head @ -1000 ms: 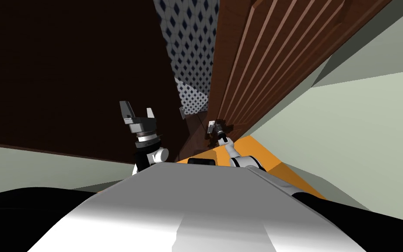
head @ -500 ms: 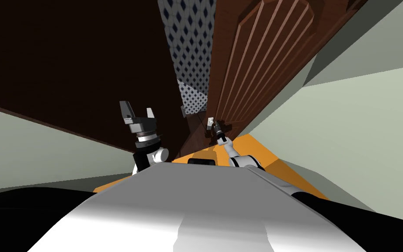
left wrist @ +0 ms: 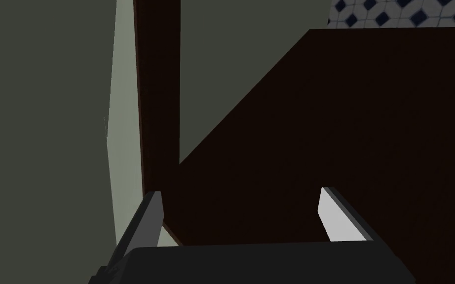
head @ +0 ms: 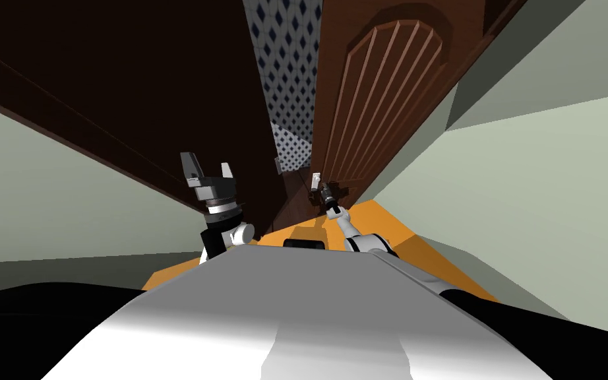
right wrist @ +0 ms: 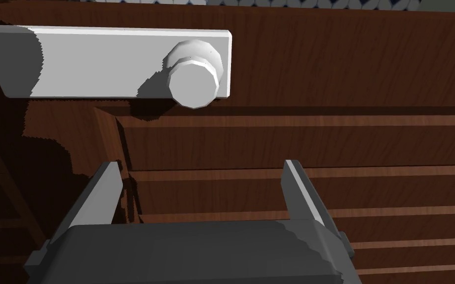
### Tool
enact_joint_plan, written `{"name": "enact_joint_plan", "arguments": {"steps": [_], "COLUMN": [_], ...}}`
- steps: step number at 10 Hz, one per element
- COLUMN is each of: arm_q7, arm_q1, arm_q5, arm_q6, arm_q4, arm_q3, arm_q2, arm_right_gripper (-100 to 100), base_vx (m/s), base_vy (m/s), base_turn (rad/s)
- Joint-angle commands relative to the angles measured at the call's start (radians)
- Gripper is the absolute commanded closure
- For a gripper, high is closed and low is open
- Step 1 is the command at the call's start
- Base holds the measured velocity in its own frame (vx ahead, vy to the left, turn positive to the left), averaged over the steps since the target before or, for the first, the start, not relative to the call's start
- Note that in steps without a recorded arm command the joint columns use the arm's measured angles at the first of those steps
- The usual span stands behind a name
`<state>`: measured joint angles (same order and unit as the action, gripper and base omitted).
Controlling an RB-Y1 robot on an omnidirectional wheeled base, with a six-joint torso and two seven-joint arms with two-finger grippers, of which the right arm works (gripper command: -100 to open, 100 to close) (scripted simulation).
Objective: Push the door open
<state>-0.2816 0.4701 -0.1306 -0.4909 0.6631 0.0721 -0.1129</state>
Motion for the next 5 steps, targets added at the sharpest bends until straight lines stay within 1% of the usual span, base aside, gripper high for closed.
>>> {"name": "enact_joint_plan", "arguments": {"steps": [1, 3, 5], "arm_q7": [0.003, 0.005, 0.01], "arm_q1": [-0.001, -0.002, -0.004], "arm_q5": [0.001, 0.002, 0.003], "arm_q6": [-0.003, -0.005, -0.01], "arm_q4": [-0.001, -0.002, -0.004], "arm_q3": [-0.004, -0.006, -0.011], "arm_q2": [0.0, 0.0, 0.001], "arm_right_gripper": [-100, -100, -100], "base_vx": [0.091, 0.164, 0.197], "base_vy": [0.034, 0.035, 0.053], "base_turn": [0.026, 0.014, 0.025]}}
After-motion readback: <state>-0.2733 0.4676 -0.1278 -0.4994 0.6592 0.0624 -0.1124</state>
